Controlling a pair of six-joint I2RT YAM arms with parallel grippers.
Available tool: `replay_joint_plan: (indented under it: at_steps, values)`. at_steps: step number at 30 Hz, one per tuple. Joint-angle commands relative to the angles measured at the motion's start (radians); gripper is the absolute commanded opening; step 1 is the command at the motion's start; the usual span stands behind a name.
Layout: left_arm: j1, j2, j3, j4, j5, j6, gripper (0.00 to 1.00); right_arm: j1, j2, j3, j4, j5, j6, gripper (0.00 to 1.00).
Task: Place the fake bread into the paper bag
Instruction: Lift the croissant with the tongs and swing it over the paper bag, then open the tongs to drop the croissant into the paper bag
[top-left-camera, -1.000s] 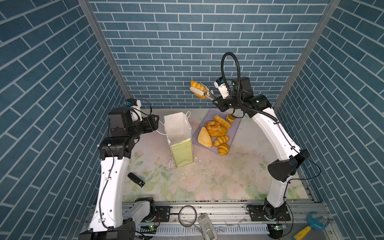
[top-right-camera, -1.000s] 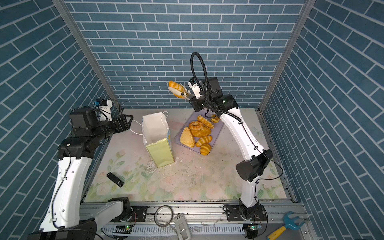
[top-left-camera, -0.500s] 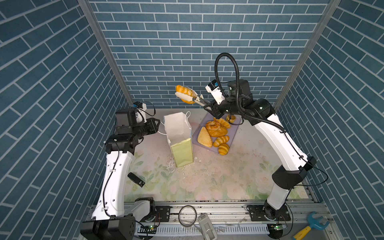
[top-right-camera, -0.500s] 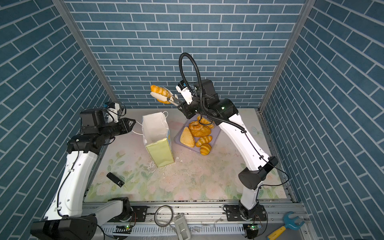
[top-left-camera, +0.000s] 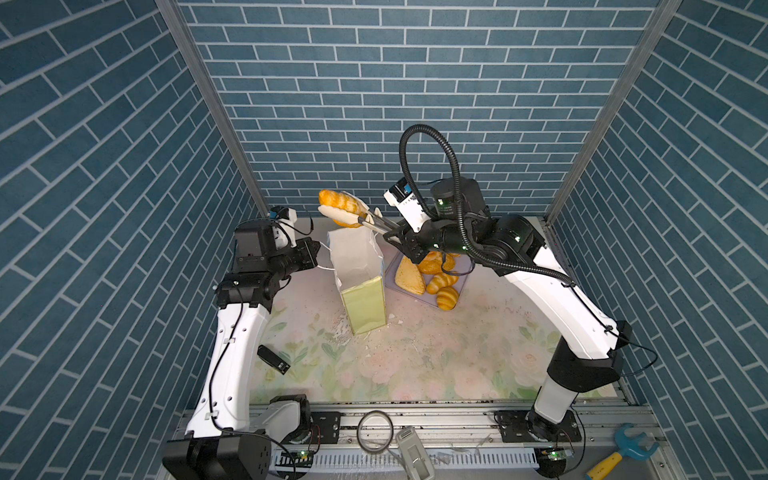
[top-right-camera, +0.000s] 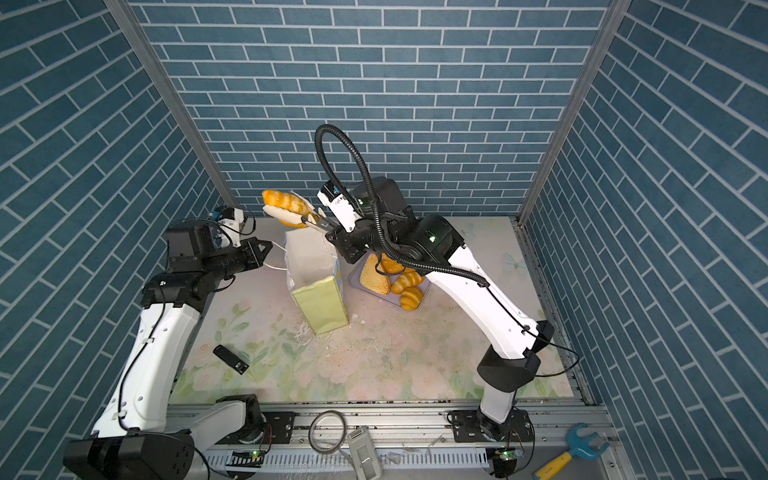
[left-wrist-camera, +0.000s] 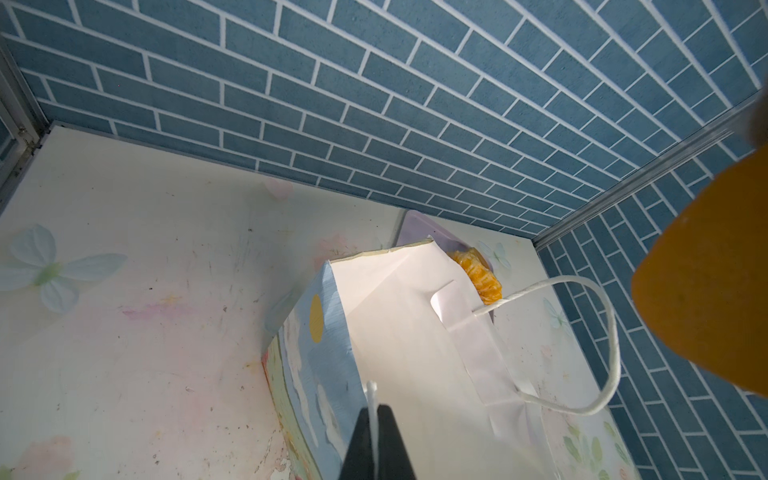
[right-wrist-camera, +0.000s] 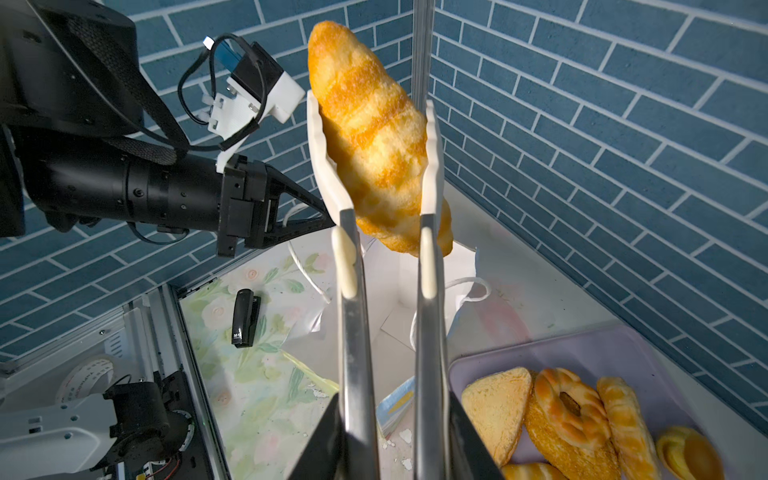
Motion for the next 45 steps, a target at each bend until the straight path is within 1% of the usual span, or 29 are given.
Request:
replay_joint_plan:
  at_steps: [1, 5, 10, 13, 19, 23, 27, 33, 39, 45]
  values:
    - [0.002, -0.036, -0.023, 0.040, 0.007, -0.027, 0.03, 0.003, -0.054, -0.016, 0.033, 0.063, 0.141, 0.29]
    - [0.002, -0.061, -0.048, 0.053, -0.007, -0.046, 0.02, 0.019, -0.070, -0.077, 0.040, 0.066, 0.211, 0.29]
    - [0.002, -0.068, -0.054, 0.051, -0.003, -0.046, 0.02, 0.033, -0.105, -0.170, 0.088, 0.018, 0.235, 0.30]
    - [0.002, -0.068, -0.056, 0.054, -0.004, -0.052, 0.02, 0.039, -0.116, -0.194, 0.091, -0.002, 0.227, 0.31]
    - [0.002, -0.072, -0.057, 0.060, -0.008, -0.068, 0.02, 0.061, -0.146, -0.212, 0.130, 0.011, 0.179, 0.31]
    - [0.002, -0.076, -0.066, 0.064, -0.006, -0.079, 0.01, 0.073, -0.151, -0.204, 0.171, -0.026, 0.157, 0.31]
    - [0.002, -0.079, -0.070, 0.066, -0.004, -0.088, 0.01, 0.083, -0.140, -0.179, 0.168, -0.057, 0.133, 0.32]
    - [0.003, -0.085, -0.067, 0.058, -0.006, -0.087, 0.01, 0.086, -0.120, -0.175, 0.138, -0.027, 0.177, 0.32]
    - [0.002, -0.092, -0.069, 0.049, -0.006, -0.086, 0.01, 0.089, -0.143, -0.277, 0.198, -0.039, 0.214, 0.32]
    - [0.002, -0.108, -0.073, 0.030, -0.012, -0.086, 0.01, 0.091, -0.143, -0.321, 0.148, 0.065, 0.218, 0.33]
